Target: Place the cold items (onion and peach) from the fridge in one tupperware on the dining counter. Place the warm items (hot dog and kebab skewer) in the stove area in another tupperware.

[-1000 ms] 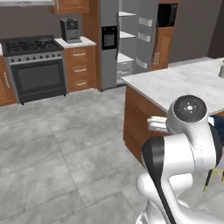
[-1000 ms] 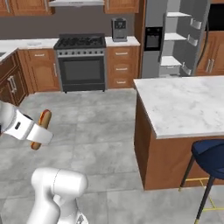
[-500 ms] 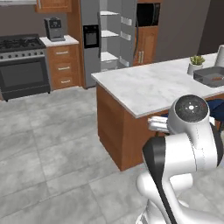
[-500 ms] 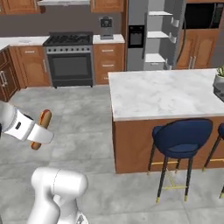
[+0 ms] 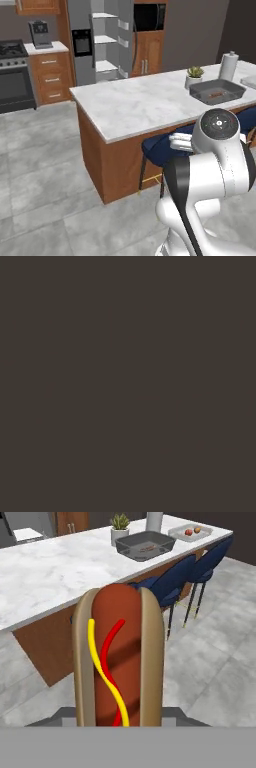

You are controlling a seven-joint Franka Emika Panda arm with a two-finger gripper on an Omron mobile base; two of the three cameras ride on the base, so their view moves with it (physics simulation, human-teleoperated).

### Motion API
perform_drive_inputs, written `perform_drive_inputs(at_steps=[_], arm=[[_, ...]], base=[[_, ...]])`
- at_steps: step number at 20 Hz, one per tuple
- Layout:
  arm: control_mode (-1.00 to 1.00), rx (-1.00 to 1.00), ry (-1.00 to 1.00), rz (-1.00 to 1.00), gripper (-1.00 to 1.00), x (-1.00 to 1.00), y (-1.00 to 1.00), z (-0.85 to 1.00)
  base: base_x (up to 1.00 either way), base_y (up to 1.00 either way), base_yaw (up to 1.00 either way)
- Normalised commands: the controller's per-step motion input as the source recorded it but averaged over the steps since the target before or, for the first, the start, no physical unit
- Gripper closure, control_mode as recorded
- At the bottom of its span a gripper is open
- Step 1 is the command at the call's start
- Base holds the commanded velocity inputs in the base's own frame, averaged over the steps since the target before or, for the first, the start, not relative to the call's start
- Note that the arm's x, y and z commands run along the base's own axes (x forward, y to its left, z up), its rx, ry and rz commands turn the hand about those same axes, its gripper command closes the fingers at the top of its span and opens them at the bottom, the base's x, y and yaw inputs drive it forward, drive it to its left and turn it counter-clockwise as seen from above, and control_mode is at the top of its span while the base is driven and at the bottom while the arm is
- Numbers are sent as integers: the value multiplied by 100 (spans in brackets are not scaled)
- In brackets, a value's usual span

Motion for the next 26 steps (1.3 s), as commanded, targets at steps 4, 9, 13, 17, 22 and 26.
perform_drive_inputs(at_steps=[4, 9, 13, 17, 22, 26], arm=[[100, 0, 0, 0, 100, 0, 0, 0], [100, 0, 0, 0, 100, 0, 0, 0], [100, 0, 0, 0, 100, 0, 0, 0], [100, 0, 0, 0, 100, 0, 0, 0], [100, 0, 0, 0, 100, 0, 0, 0], [100, 0, 0, 0, 100, 0, 0, 0]], base=[[39, -100, 0], [48, -98, 0], [58, -93, 1], [66, -79, 2], [77, -49, 6], [71, -12, 17]])
